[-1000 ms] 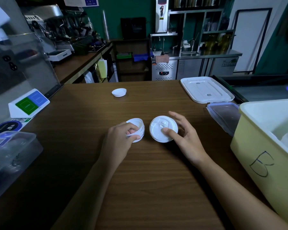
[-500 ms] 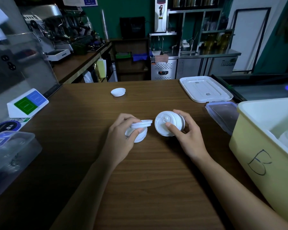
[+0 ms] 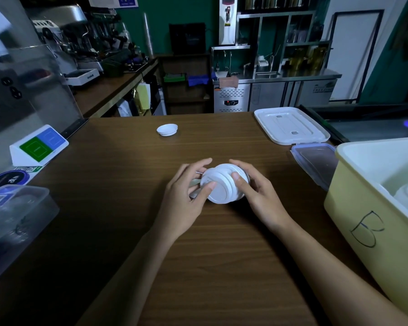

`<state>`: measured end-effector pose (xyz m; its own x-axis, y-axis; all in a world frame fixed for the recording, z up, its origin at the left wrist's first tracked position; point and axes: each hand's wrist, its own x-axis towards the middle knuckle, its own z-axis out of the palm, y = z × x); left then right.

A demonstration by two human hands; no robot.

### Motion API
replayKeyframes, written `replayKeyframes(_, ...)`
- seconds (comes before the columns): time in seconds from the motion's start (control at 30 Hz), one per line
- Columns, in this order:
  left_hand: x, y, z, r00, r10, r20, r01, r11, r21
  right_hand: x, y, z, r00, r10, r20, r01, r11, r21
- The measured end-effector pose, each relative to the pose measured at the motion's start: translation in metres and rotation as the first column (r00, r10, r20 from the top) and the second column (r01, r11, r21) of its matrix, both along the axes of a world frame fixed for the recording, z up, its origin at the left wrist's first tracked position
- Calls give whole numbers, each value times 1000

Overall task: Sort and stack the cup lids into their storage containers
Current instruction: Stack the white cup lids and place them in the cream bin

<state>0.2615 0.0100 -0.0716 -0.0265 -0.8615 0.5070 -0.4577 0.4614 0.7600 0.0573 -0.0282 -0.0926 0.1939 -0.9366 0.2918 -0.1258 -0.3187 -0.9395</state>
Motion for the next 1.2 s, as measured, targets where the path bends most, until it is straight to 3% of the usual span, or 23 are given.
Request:
replayKeyframes(0.13,-3,0,0,995,22,-97,-19,999,41,2,4,3,998,53,27,-54,998,40)
replayKeyframes(0.4,-7,2,-2,993,23,-119,-26,999,-22,3,10,9,993,111,49,-115,990,78)
replayKeyframes(0.77,-10,-1,-3,991,28,128,-3,982,-191,3,14,11,985,163,56,-164,986,26)
replayKeyframes(0.87,-10,-1,-4,994,-24,108,35,995,-96,2,12,10,983,151,104,-153,988,11)
replayKeyframes(1.03,-6,-1,-1,978,-95,-184,136,965,224,1,8,9,972,109,210,-119,992,34)
replayKeyframes(1.2,-4,-2,-2,960,-148,-237,214,934,286,2,8,9,951,126,282,-147,988,54)
